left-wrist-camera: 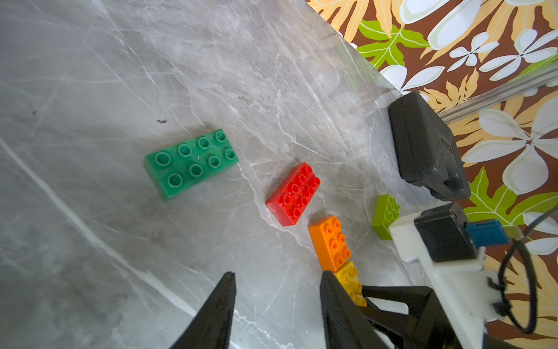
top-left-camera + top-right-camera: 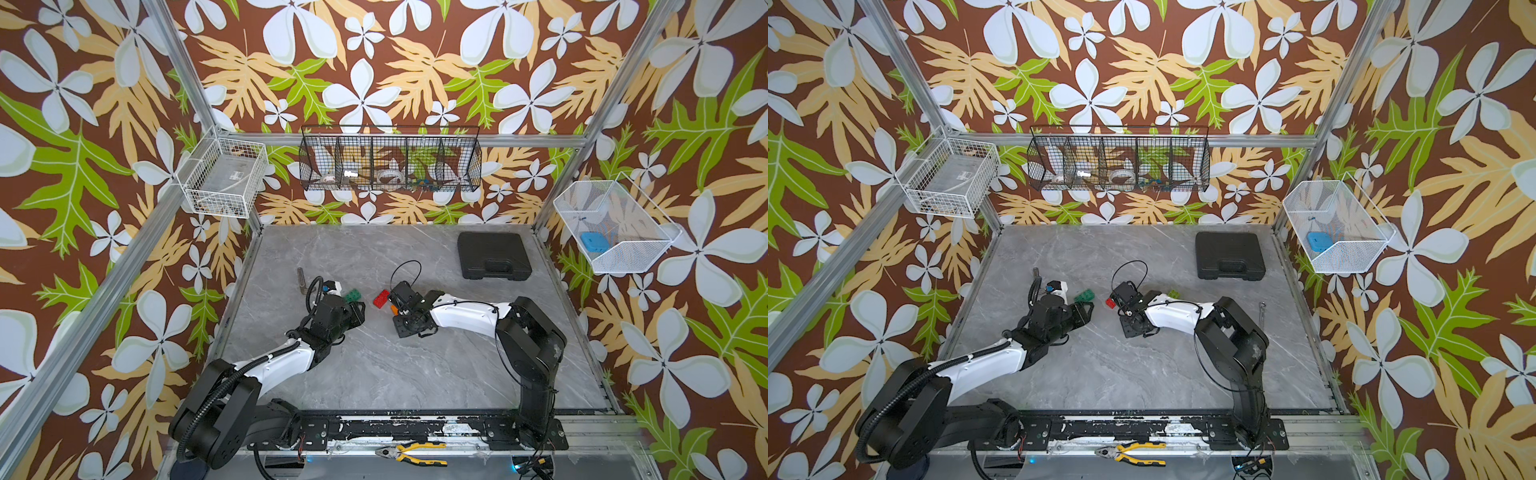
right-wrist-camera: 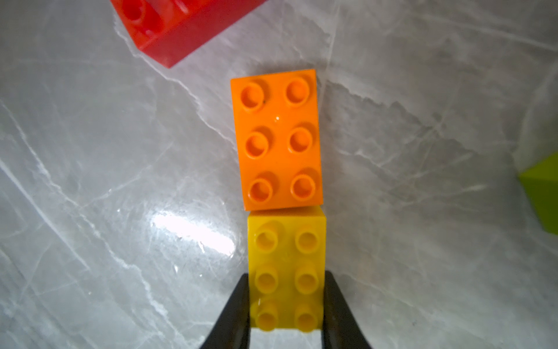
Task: Assemble a rectangle with lego
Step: Move the lego brick at the center of the board.
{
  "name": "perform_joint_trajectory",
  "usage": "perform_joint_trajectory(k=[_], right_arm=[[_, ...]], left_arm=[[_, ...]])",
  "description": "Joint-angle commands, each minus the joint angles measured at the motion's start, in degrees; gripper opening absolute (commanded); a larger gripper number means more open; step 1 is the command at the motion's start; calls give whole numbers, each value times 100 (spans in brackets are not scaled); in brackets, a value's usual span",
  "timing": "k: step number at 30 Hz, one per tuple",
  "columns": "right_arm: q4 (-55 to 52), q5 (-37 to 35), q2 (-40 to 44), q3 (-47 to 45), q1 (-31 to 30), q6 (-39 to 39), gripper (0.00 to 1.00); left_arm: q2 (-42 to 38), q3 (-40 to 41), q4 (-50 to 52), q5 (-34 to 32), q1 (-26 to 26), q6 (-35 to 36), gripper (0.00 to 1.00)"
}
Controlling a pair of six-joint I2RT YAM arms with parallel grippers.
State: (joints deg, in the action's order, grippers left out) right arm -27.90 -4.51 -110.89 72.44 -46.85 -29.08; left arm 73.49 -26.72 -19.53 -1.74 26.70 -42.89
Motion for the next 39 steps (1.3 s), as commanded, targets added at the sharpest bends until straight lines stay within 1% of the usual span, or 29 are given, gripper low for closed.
perform_joint_trajectory(k=[1, 6, 12, 20, 28, 31, 34, 37, 39], right_arm=[[-122, -69, -51, 28, -1, 36, 30], [-138, -74, -56, 33, 9, 40, 30], [-189, -85, -64, 52, 7, 52, 45], [-171, -2, 62, 64, 9, 53, 54], [-305, 133, 429, 245, 96, 83, 61], [-500, 212, 825, 366, 306, 127, 63], [-578, 280, 1249, 339, 717, 135, 63], [-472, 161, 1524, 74, 1177, -79, 61], [-323, 48, 1650, -169, 1510, -309, 60]], left_arm=[[-28, 18, -121, -70, -16, 45, 48], [-28, 27, -121, -71, -16, 51, 48], [-37, 35, -139, -73, -16, 44, 48], [-50, 35, -161, -79, -18, 42, 48], [-43, 2, -173, -98, -35, 53, 48], [-240, -35, -6, -96, -202, 119, 49], [-547, -72, 106, -103, -424, 187, 51], [-689, -233, 252, -174, -446, 400, 56], [-730, -272, 212, -150, -423, 421, 59]])
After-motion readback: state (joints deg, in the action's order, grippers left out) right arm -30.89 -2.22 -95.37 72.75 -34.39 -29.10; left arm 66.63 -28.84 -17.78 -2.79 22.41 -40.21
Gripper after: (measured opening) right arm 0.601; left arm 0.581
